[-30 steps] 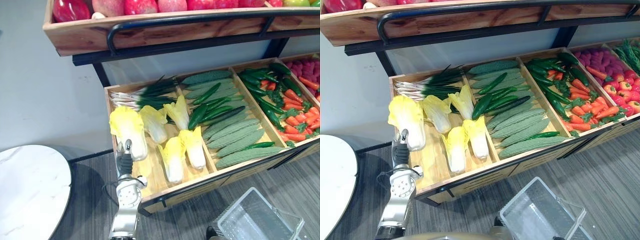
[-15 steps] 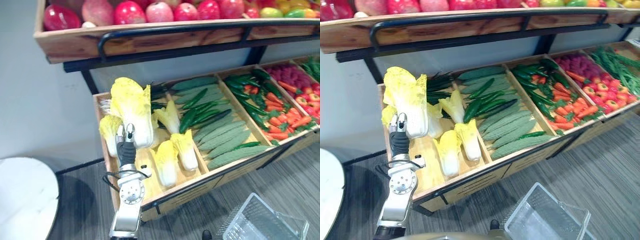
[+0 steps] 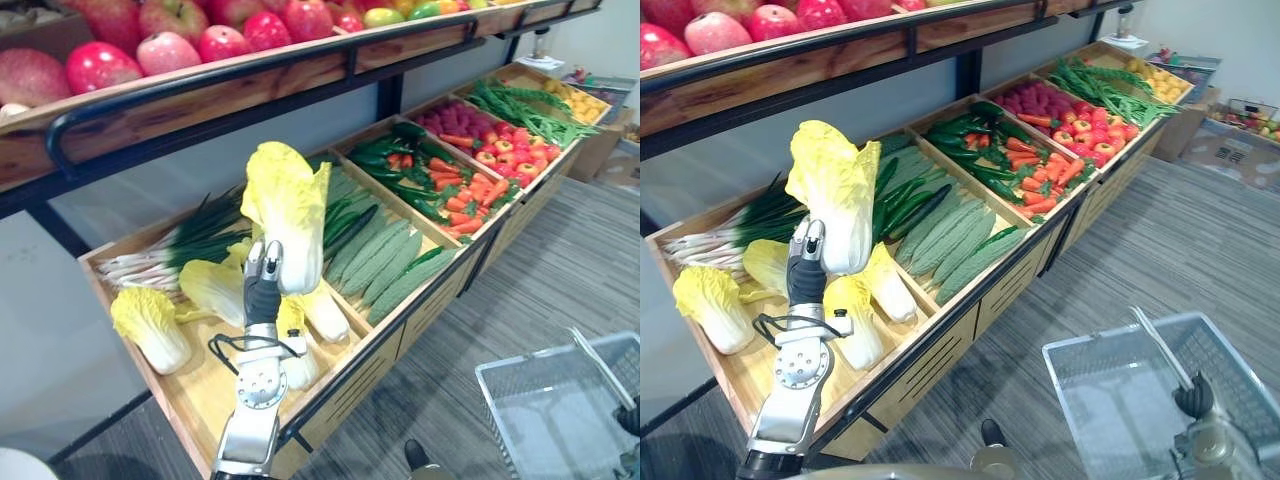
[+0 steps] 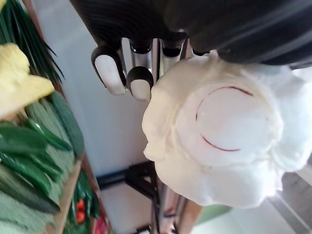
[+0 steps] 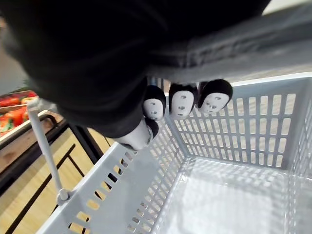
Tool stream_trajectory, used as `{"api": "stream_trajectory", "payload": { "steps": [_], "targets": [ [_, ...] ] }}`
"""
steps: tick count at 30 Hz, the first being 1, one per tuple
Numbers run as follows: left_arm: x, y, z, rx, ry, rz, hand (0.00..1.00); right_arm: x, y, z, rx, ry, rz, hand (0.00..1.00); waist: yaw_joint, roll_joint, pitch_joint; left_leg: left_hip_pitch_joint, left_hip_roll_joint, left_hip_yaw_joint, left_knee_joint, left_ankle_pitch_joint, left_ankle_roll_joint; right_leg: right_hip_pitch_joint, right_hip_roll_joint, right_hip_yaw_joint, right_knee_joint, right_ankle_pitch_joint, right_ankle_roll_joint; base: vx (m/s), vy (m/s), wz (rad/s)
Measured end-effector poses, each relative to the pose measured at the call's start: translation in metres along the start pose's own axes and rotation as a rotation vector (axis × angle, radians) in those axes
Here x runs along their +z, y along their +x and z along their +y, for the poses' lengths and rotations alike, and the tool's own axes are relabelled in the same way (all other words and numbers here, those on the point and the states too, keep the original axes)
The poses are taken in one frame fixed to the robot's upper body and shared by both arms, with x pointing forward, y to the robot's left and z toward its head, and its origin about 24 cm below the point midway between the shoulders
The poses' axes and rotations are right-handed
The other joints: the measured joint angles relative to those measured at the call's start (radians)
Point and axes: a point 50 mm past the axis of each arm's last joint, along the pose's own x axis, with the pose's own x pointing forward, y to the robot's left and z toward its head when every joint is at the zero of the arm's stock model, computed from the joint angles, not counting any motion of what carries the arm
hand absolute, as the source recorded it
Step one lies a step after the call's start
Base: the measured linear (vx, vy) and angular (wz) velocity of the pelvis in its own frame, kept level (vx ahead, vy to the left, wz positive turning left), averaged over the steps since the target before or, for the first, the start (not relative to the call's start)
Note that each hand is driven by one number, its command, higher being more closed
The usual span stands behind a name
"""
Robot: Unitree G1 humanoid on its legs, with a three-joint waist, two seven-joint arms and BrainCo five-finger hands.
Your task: Pick vegetable in the basket
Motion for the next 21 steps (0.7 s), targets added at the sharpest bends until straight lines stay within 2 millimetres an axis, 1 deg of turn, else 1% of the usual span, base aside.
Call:
{"api": "stream_trajectory", "payload": {
  "steps": [1, 2, 3, 5, 6, 9, 11, 12, 14, 16, 17, 18, 20, 21],
  "targets": [
    [0.001, -0.001, -0.003, -0.029, -0.028, -0.002, 1.0, 0.006, 0.002, -0.008, -0.013, -0.024, -0.034, 1.0, -0.005, 0.001, 0.001, -0.001, 0.0, 0.012, 0.013, -0.009, 0.0, -0.006, 0.0, 0.016, 0.0, 0.003, 0.005, 0.02, 0.012, -0.37],
    [0.002, -0.001, -0.006, -0.057, -0.05, -0.003, 1.0, 0.017, 0.005, -0.014, -0.015, -0.059, -0.092, 1.0, -0.014, 0.001, 0.003, 0.0, 0.001, 0.026, 0.031, -0.017, 0.0, -0.011, 0.001, 0.031, -0.004, 0.011, 0.007, 0.04, 0.009, -0.32],
    [0.002, -0.001, -0.006, -0.06, -0.054, -0.002, 1.0, 0.02, 0.005, -0.015, -0.014, -0.065, -0.105, 1.0, -0.016, 0.002, 0.003, 0.0, 0.001, 0.027, 0.033, -0.019, 0.001, -0.011, 0.002, 0.034, -0.005, 0.012, 0.008, 0.04, 0.003, -0.29],
    [0.003, -0.004, -0.014, -0.111, -0.079, 0.001, 1.0, 0.034, 0.007, -0.02, 0.005, -0.104, -0.18, 1.0, -0.02, 0.001, 0.011, 0.003, 0.003, 0.044, 0.05, -0.032, 0.003, -0.011, 0.008, 0.059, -0.01, 0.017, 0.01, 0.02, -0.004, -0.28],
    [0.003, -0.004, -0.016, -0.126, -0.082, 0.001, 1.0, 0.036, 0.007, -0.02, 0.009, -0.11, -0.191, 1.0, -0.02, 0.001, 0.013, 0.004, 0.005, 0.049, 0.057, -0.037, 0.003, -0.011, 0.01, 0.065, -0.01, 0.018, 0.01, 0.01, -0.01, -0.3],
    [0.005, -0.009, -0.03, -0.21, -0.144, 0.012, 1.0, 0.052, 0.008, -0.026, 0.024, -0.166, -0.265, 1.0, -0.02, 0.005, 0.033, 0.005, 0.02, 0.073, 0.099, -0.068, 0.001, -0.012, 0.017, 0.085, -0.009, 0.02, 0.015, 0.02, -0.006, -0.25],
    [0.007, -0.014, -0.042, -0.283, -0.195, 0.021, 1.0, 0.068, 0.01, -0.032, 0.043, -0.216, -0.342, 1.0, -0.021, 0.01, 0.042, 0.008, 0.029, 0.098, 0.131, -0.09, 0.001, -0.016, 0.025, 0.113, -0.009, 0.024, 0.02, 0.02, 0.013, -0.32],
    [0.007, -0.015, -0.044, -0.299, -0.204, 0.023, 1.0, 0.071, 0.01, -0.033, 0.045, -0.226, -0.357, 1.0, -0.02, 0.011, 0.043, 0.008, 0.03, 0.105, 0.136, -0.094, 0.0, -0.019, 0.027, 0.12, -0.009, 0.025, 0.022, 0.03, 0.019, -0.29],
    [0.009, -0.019, -0.051, -0.354, -0.214, 0.021, 1.0, 0.08, 0.01, -0.034, 0.055, -0.238, -0.401, 1.0, -0.018, 0.012, 0.043, 0.008, 0.037, 0.127, 0.152, -0.104, -0.002, -0.029, 0.036, 0.139, -0.004, 0.029, 0.024, 0.03, 0.02, -0.34],
    [0.011, -0.021, -0.057, -0.419, -0.24, 0.017, 1.0, 0.092, 0.011, -0.039, 0.049, -0.232, -0.444, 1.0, -0.016, 0.009, 0.057, 0.021, 0.04, 0.15, 0.159, -0.108, -0.005, -0.032, 0.05, 0.164, 0.005, 0.031, 0.023, 0.04, 0.018, -0.35],
    [0.013, -0.021, -0.061, -0.44, -0.248, 0.01, 1.0, 0.097, 0.01, -0.042, 0.04, -0.234, -0.465, 1.0, -0.015, 0.009, 0.061, 0.023, 0.043, 0.162, 0.164, -0.112, -0.006, -0.037, 0.056, 0.174, 0.009, 0.031, 0.023, 0.04, 0.019, -0.37],
    [0.016, -0.022, -0.068, -0.477, -0.281, 0.005, 1.0, 0.106, 0.011, -0.048, 0.032, -0.222, -0.502, 1.0, -0.013, 0.01, 0.065, 0.026, 0.044, 0.183, 0.168, -0.115, -0.01, -0.047, 0.066, 0.191, 0.017, 0.033, 0.025, 0.04, 0.021, -0.37],
    [0.019, -0.025, -0.075, -0.527, -0.307, -0.001, 1.0, 0.117, 0.01, -0.055, 0.017, -0.216, -0.543, 1.0, -0.015, 0.015, 0.074, 0.039, 0.05, 0.202, 0.172, -0.119, -0.017, -0.046, 0.081, 0.208, 0.024, 0.033, 0.025, 0.04, 0.021, -0.32],
    [0.02, -0.025, -0.078, -0.541, -0.312, -0.005, 1.0, 0.119, 0.009, -0.057, 0.016, -0.209, -0.553, 1.0, -0.016, 0.016, 0.075, 0.041, 0.054, 0.208, 0.177, -0.121, -0.019, -0.046, 0.085, 0.211, 0.024, 0.033, 0.024, 0.05, 0.021, -0.28]
  ]
}}
